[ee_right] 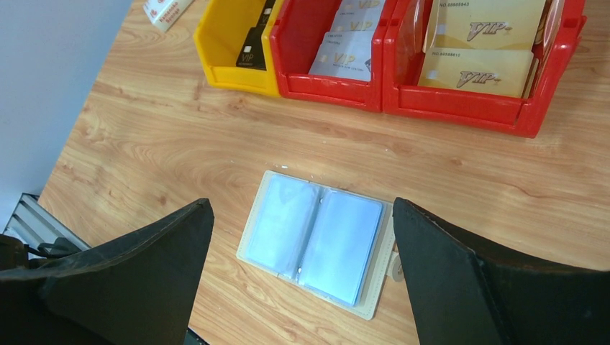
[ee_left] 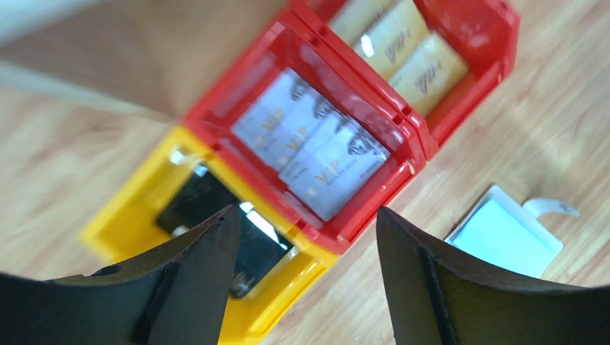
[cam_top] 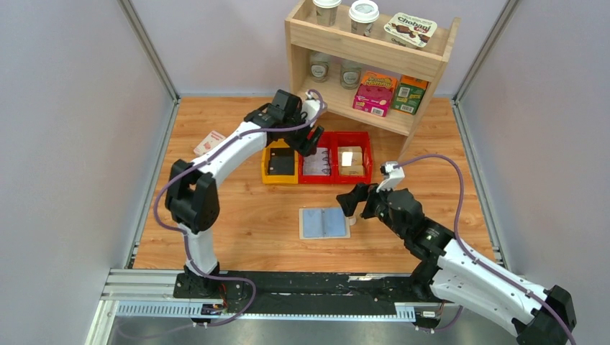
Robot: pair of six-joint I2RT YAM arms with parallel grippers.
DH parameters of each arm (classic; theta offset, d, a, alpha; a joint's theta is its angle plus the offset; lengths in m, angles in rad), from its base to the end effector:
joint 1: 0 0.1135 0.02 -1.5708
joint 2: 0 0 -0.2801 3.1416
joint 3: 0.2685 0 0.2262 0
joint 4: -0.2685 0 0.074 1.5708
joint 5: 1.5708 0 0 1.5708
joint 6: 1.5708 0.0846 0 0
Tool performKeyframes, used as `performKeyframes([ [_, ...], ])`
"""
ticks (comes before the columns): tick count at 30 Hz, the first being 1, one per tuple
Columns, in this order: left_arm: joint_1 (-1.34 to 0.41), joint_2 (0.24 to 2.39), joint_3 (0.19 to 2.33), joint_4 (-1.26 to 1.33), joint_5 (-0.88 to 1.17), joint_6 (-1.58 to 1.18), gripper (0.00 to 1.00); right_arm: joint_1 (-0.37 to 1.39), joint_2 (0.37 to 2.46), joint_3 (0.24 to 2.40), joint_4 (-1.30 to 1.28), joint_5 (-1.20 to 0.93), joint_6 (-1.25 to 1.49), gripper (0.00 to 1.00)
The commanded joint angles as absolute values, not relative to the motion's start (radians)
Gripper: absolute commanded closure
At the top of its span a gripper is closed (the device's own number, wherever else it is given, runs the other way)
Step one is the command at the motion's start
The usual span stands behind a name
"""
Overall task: Take the credit cards out of the card holder
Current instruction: Place the credit card in the storage box, then remove the credit card from the card holder.
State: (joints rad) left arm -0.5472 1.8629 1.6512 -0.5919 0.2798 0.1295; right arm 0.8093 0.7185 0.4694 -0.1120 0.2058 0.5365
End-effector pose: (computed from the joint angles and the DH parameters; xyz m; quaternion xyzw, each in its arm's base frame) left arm 0.3587 -0.2459 0.2828 0.3540 0.8489 -0.2033 0.3357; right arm 0.1381 0.1198 0.2469 -0.0534 0.8186 0.2865 0.4950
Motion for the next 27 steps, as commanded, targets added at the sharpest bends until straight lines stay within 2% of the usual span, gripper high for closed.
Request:
performKeyframes([
  [1,-0.541,1.594,1.652,-0.534,0.060,0.026,0.23,0.815,0.811,0.612,-0.221,0.178,0.520,0.02],
  [6,-0.529,1.323,1.521,-0.595,-0.234,-0.077,0.22,0.828,0.974,0.762,-0.388,0.147,0.512,0.00],
  [12,-0.519,1.051,1.272,-0.696,-0.426,-0.187,0.22,0.919,1.221,0.949,-0.546,0.187,0.489,0.00],
  [19,-0.520,0.732,0.996,-0.804,-0.523,-0.285,0.22,1.028,1.550,1.179,-0.732,0.233,0.482,0.01],
  [24,-0.520,0.557,0.819,-0.767,-0.529,-0.296,0.22,1.051,1.709,1.262,-0.785,0.181,0.506,0.07],
  [27,-0.518,0.532,0.819,-0.755,-0.551,-0.291,0.22,1.052,1.772,1.282,-0.792,0.143,0.511,0.11],
])
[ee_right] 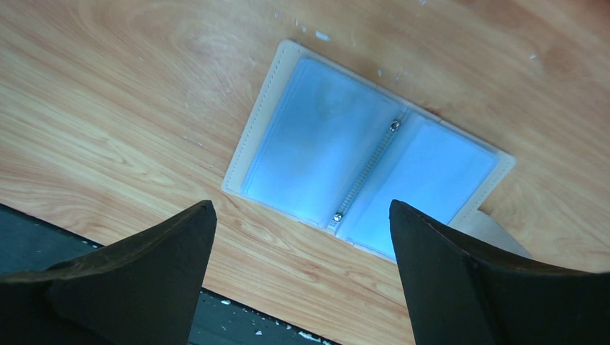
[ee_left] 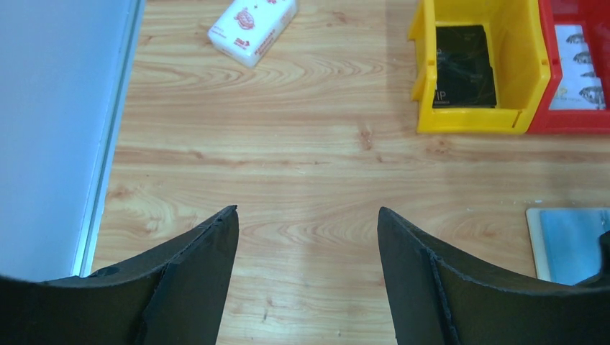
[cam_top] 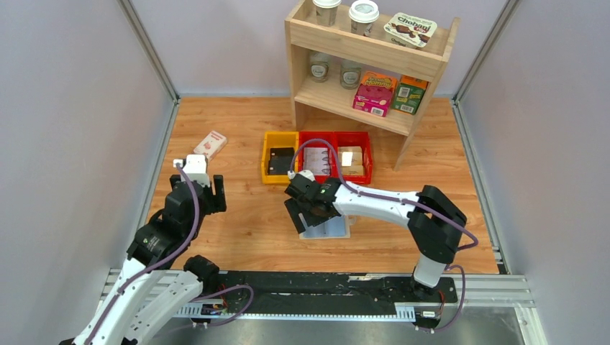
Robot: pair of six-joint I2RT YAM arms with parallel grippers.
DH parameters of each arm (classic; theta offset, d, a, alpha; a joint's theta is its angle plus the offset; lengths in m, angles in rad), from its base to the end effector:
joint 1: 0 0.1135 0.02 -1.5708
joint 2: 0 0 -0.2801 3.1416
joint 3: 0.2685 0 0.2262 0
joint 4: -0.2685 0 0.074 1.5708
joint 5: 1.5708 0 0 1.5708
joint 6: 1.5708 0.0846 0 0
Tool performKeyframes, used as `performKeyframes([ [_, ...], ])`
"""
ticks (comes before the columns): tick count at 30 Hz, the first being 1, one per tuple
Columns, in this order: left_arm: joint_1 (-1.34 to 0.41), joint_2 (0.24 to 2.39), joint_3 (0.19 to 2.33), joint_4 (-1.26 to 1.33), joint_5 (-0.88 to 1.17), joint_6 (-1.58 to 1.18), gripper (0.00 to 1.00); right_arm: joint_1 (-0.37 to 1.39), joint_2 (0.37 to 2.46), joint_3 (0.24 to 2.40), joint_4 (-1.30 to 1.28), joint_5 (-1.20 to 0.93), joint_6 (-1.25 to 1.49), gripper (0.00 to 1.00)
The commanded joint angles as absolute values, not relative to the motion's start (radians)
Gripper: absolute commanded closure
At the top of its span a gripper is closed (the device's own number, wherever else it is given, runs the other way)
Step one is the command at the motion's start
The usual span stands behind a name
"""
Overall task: Take the credit cards out of the card holder
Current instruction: Remove the credit card from the card holder.
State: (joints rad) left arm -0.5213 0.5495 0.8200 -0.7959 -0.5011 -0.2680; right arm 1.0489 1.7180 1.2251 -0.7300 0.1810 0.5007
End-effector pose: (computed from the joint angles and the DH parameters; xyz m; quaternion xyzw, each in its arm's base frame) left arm 0.1100 -0.0163 0.3016 -0.0167 0.8483 0.0124 0.5291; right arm 0.1803 0.2830 0.1924 -0.2504 0.9485 0.0570 0.1854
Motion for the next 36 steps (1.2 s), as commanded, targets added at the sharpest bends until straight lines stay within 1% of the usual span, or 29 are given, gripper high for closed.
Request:
performKeyframes([
  [1,-0.520,0.535,0.819,-0.752,-0.552,-0.288,0.22,1.054,1.787,1.287,-0.793,0.135,0.511,0.12],
  [4,-0.520,0.577,0.833,-0.764,-0.541,-0.284,0.22,1.054,1.835,1.305,-0.805,0.121,0.511,0.17],
  [8,-0.519,0.629,0.845,-0.787,-0.538,-0.279,0.22,1.054,1.887,1.318,-0.807,0.123,0.505,0.20],
  [11,-0.520,0.646,0.847,-0.781,-0.515,-0.276,0.22,1.055,1.919,1.322,-0.819,0.129,0.488,0.25],
  [16,-0.520,0.640,0.839,-0.762,-0.474,-0.264,0.22,1.057,1.896,1.302,-0.782,0.107,0.416,0.32],
  [22,-0.520,0.646,0.845,-0.733,-0.290,-0.293,0.22,1.051,1.852,1.276,-0.764,0.138,0.354,0.45],
  [24,-0.520,0.663,0.847,-0.721,-0.227,-0.328,0.22,1.045,1.847,1.261,-0.752,0.132,0.357,0.48],
  [27,-0.520,0.708,0.836,-0.690,-0.109,-0.405,0.22,1.034,1.833,1.236,-0.729,0.123,0.362,0.55],
  [32,-0.532,0.781,0.756,-0.548,0.087,-0.529,0.22,0.996,1.807,1.177,-0.681,0.084,0.383,0.65],
  [34,-0.558,0.813,0.735,-0.487,0.118,-0.577,0.23,0.967,1.778,1.146,-0.651,0.051,0.387,0.68],
  [36,-0.624,0.860,0.726,-0.438,0.117,-0.627,0.23,0.943,1.749,1.111,-0.614,0.017,0.385,0.72],
])
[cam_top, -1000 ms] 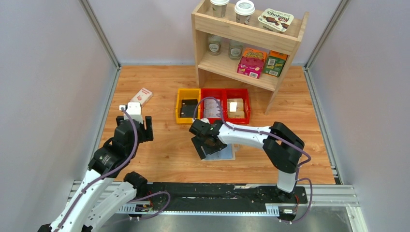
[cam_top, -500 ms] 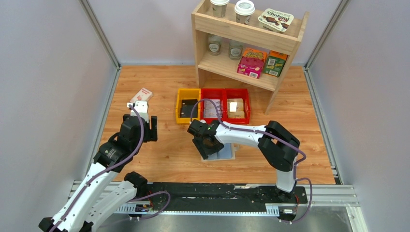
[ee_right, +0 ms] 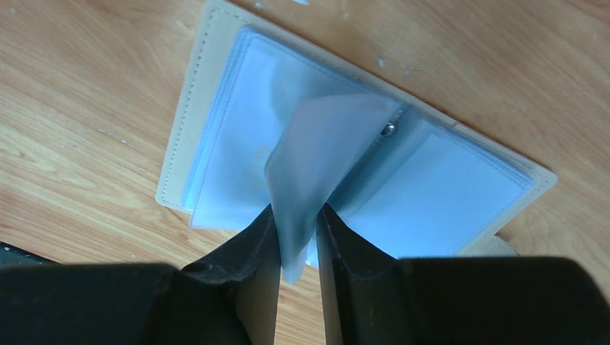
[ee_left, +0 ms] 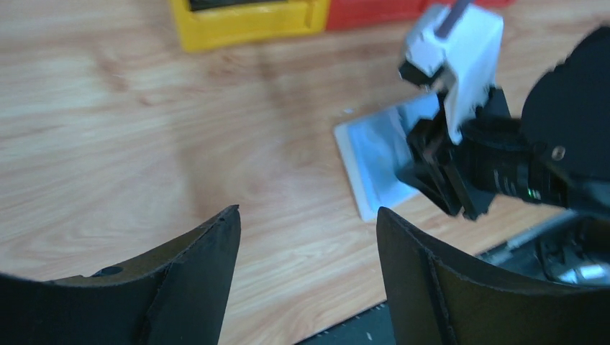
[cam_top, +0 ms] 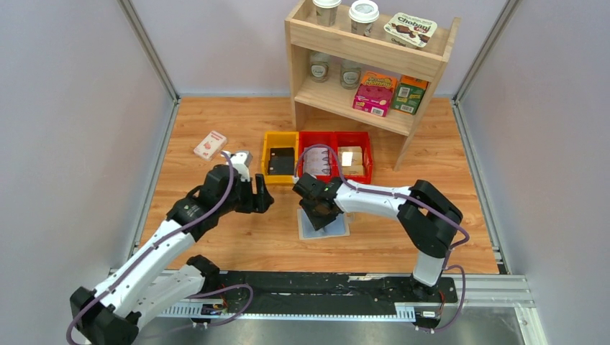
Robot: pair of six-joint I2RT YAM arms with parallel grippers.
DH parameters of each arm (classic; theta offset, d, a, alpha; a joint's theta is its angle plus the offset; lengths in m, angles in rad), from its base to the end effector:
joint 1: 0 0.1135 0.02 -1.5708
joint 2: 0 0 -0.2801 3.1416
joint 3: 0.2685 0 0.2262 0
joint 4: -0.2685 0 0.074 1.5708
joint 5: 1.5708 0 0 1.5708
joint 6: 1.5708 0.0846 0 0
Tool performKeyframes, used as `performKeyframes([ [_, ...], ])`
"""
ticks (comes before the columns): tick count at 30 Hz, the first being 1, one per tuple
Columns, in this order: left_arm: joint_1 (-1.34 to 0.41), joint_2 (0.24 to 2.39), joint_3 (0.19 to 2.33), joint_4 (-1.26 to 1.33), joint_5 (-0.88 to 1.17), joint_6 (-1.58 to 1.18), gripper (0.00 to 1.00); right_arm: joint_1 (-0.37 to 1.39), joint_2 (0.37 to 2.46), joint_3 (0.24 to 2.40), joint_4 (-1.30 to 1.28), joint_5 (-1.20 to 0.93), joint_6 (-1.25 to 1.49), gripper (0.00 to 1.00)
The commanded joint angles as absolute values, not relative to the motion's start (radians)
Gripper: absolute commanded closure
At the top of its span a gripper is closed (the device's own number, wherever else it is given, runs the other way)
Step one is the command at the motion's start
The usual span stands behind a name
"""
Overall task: Take the credit cards out of the card holder
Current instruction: Remove the credit card from the card holder.
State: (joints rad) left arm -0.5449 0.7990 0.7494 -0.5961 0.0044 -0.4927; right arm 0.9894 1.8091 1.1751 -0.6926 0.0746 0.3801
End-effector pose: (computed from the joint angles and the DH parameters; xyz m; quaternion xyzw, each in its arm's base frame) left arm 0.1470 -0.0895 0.2679 0.0243 0.8946 -0.2230 0.3865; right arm 0.1896 0.2771 0.1512 -0.2932 0.9476 0.0483 0.1177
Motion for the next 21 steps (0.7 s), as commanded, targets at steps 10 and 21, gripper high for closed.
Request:
performKeyframes([
  [10,-0.747,1.209,0.767,-0.261,0.158,-0.695,0.55,0.802,1.625,0.940,-0.416,-0.251,0.410,0.89],
  [21,-0.778,1.521,0.867,-0.275,0.216,-0.683,0.76,0.721,1.540,0.858,-0.367,-0.281,0.480,0.85],
])
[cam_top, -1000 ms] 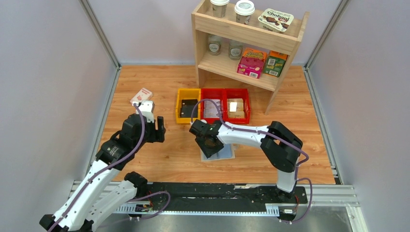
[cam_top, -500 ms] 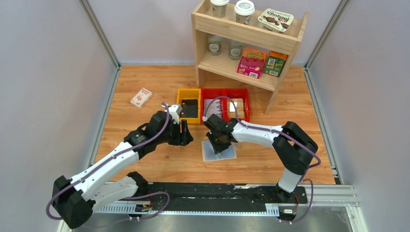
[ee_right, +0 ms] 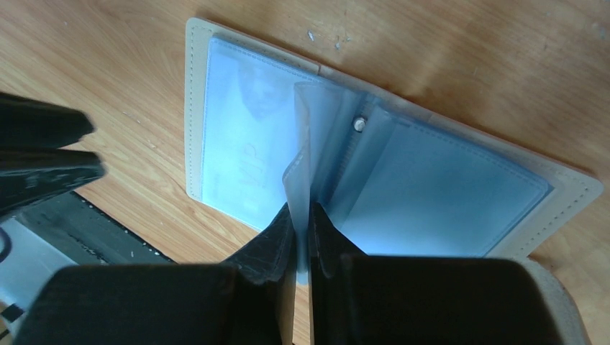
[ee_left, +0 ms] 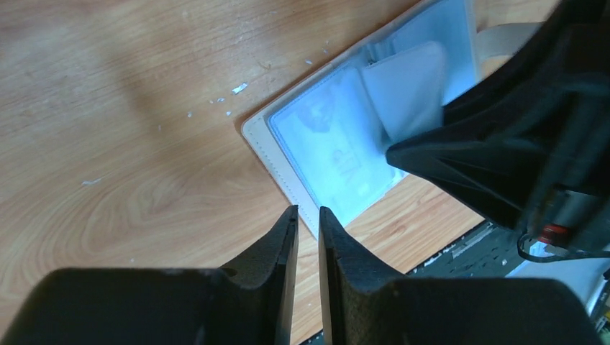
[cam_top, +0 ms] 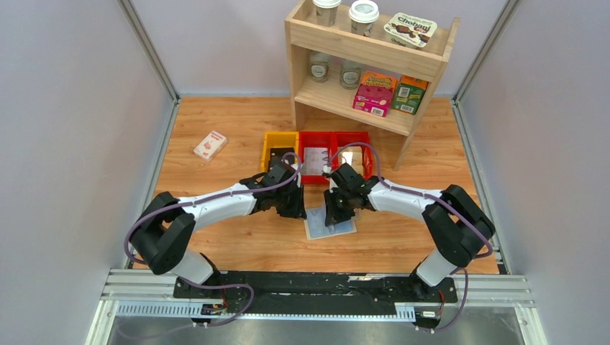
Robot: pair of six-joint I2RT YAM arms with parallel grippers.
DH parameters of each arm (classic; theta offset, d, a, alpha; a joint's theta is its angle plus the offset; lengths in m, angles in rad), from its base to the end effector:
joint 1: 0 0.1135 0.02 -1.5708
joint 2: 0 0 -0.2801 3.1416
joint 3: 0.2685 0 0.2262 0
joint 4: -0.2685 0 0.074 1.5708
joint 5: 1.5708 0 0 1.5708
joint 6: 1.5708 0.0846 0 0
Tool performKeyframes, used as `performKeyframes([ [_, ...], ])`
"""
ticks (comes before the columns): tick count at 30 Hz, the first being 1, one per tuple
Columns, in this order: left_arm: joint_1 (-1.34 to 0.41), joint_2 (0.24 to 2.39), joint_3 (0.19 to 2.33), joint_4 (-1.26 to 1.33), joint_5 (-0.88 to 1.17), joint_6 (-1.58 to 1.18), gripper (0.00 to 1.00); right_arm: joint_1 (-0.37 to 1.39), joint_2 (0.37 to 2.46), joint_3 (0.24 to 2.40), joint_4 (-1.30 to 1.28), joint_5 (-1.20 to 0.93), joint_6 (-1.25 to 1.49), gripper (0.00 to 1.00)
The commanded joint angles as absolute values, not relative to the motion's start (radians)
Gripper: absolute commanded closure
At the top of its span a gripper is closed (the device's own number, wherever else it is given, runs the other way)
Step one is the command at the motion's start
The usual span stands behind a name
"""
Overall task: Take the credit cards out of the card holder
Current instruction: Remove the credit card from the card holder.
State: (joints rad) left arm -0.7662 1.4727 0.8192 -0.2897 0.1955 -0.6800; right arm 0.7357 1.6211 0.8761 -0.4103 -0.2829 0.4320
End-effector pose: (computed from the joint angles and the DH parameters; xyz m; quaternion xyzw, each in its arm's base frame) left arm 0.2007 -0.2160 0.1802 0.0709 0.9444 -0.2729 0.1689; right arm 0.2049 0.2173 0.1475 -0.1753 0.9532 0.2277 0.0943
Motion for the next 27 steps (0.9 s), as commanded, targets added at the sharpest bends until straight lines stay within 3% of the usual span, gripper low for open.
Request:
performKeyframes([
  [1,-0.778,1.543,0.868,-0.278,0.216,-0.683,0.77,0.719,1.523,0.854,-0.377,-0.255,0.492,0.83],
  [13,-0.784,1.637,0.839,-0.235,0.255,-0.709,0.80,0.721,1.437,0.885,-0.679,0.270,0.612,0.74],
  [17,-0.784,1.620,0.821,-0.222,0.250,-0.719,0.80,0.732,1.419,0.911,-0.718,0.313,0.603,0.69],
  [23,-0.782,1.586,0.781,-0.193,0.224,-0.742,0.82,0.837,1.283,0.878,-0.488,0.102,0.468,0.34],
  [25,-0.782,1.588,0.779,-0.184,0.224,-0.744,0.83,0.848,1.285,0.868,-0.419,0.017,0.457,0.25],
  [27,-0.782,1.594,0.781,-0.184,0.229,-0.744,0.83,0.850,1.321,0.882,-0.402,-0.034,0.462,0.22],
])
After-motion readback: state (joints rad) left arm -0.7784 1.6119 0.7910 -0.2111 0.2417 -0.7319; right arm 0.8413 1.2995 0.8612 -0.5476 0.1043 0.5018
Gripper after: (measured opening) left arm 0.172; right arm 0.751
